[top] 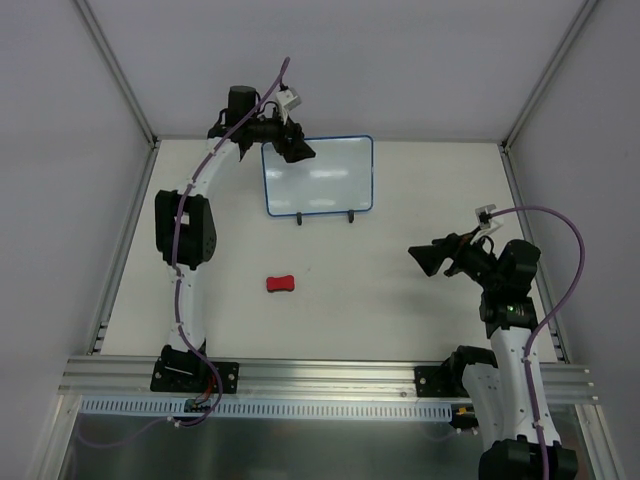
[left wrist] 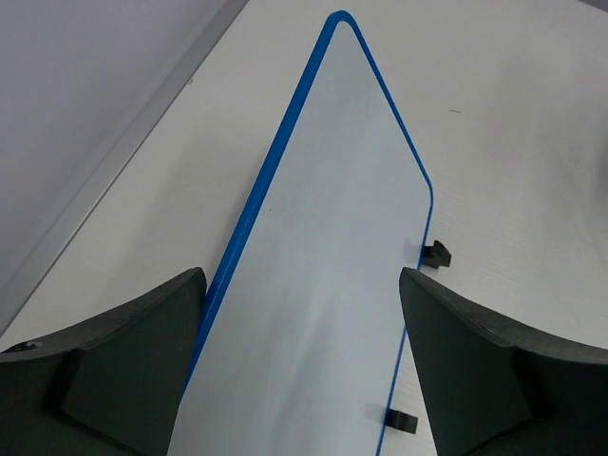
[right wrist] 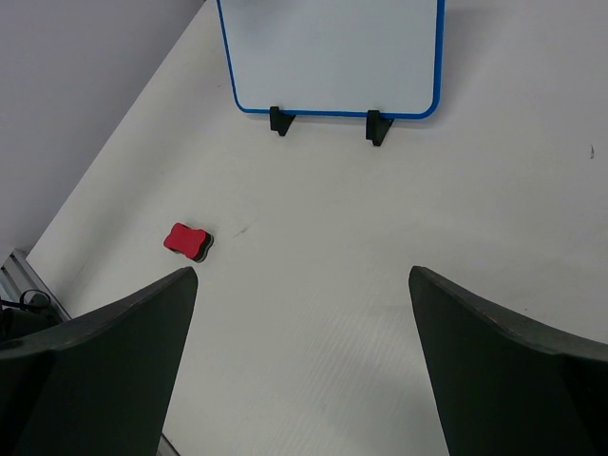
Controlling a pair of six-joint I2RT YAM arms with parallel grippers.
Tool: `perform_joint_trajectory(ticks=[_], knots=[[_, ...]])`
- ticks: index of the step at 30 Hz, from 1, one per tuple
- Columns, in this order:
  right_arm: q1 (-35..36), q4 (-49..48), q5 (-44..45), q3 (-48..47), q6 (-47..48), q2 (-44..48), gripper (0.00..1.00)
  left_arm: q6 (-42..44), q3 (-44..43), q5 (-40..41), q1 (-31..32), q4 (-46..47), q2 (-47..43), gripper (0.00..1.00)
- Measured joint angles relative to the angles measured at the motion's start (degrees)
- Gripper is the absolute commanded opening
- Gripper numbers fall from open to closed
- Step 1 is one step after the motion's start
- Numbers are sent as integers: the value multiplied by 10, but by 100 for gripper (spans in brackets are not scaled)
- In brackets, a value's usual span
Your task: Erase the whiteboard
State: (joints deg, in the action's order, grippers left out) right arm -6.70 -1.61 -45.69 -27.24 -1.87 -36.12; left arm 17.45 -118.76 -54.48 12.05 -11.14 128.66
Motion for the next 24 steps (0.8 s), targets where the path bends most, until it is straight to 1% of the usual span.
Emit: perform_joint_trajectory(ticks=[3, 11, 16, 18, 19, 21, 24], knots=[[0, 2, 0, 4, 0, -2, 99, 3, -5, 26, 0, 4, 9, 84], [1, 5, 0, 6, 0, -2, 99, 8, -6, 56, 6, 1, 15, 87], [2, 6, 0, 9, 0, 0, 99, 11, -6, 74, 10, 1, 15, 90], [2, 7, 0, 9, 0, 1, 99, 10, -6, 86, 10, 1, 15, 94], [2, 7, 1, 9, -1, 3, 99, 5, -6, 95, 10, 1, 15, 99], [2, 10, 11, 9, -3, 6, 99, -8, -5, 120, 10, 0, 11, 99], [2, 40, 44, -5, -4, 11, 99, -41, 11, 181, 11, -4, -17, 99]])
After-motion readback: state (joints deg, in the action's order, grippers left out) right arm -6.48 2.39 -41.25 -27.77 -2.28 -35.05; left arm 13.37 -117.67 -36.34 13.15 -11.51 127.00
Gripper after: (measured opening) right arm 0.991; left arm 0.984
